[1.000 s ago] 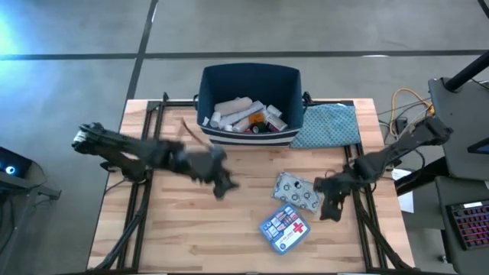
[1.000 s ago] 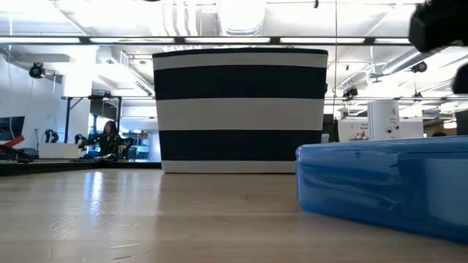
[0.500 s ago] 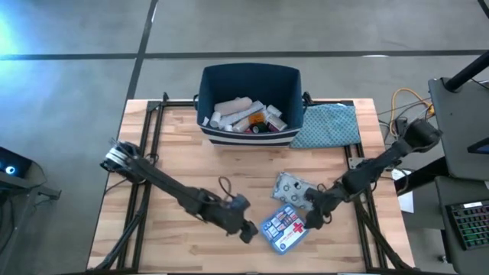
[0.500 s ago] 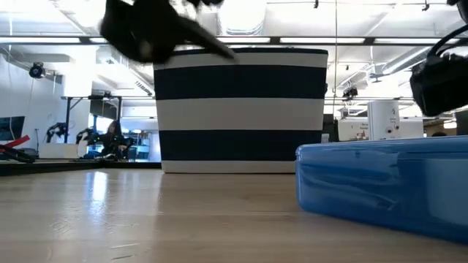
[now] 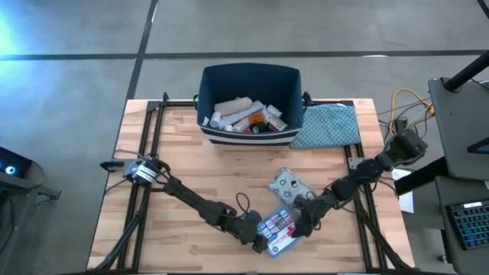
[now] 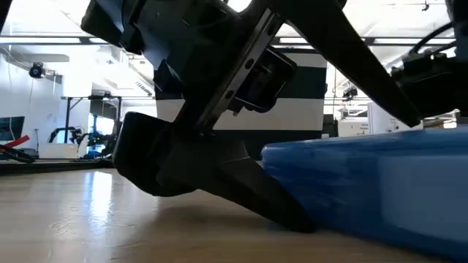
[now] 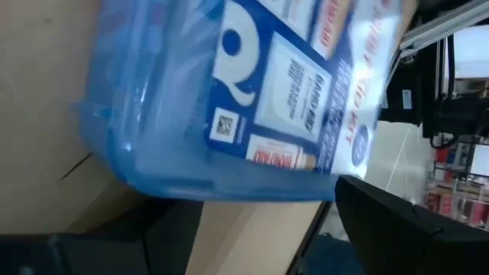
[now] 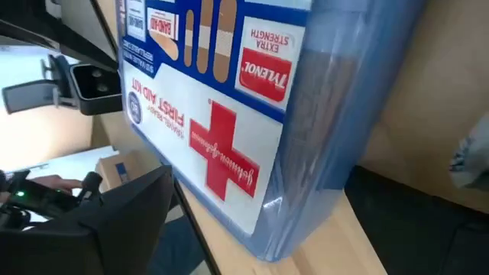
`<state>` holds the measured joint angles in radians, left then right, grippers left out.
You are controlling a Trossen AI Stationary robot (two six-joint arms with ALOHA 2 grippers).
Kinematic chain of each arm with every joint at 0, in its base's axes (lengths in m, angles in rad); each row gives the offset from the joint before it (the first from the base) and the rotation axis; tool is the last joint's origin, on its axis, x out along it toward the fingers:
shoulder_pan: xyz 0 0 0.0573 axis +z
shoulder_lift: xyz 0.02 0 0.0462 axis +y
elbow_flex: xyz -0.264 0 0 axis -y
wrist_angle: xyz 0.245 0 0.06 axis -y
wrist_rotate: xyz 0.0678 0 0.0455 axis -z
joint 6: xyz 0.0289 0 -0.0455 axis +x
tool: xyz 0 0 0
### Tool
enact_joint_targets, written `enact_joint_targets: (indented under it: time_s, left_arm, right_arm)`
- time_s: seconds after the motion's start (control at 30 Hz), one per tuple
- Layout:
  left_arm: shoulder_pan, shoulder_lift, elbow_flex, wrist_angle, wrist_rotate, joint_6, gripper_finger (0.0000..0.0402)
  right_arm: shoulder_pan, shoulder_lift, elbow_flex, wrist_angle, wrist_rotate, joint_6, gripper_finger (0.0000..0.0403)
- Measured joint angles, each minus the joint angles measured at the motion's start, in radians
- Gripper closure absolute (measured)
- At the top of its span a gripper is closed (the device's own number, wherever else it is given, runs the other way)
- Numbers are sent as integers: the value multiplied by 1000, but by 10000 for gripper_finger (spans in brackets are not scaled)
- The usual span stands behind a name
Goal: Pick & place medical supplies in basket/bin
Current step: Put the blue first aid kit into the blue bin
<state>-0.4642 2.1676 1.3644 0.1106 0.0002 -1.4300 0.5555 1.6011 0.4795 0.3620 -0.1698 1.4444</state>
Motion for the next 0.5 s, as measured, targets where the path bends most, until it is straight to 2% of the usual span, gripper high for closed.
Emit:
enact_joint_targets:
  time_s: [0.13,0.27,0.5]
  left_arm:
    - [18,5,-1,-8,16,39,124]
    - [27,5,-1,-12,21,86,124]
    - [28,-10,-3,-21,10,124,123]
  right_arm:
    - [-19,48,78,13,-6,-51,24]
    - [-40,51,170,-13,35,-145,24]
    - [-72,44,295,-183,13,-219,34]
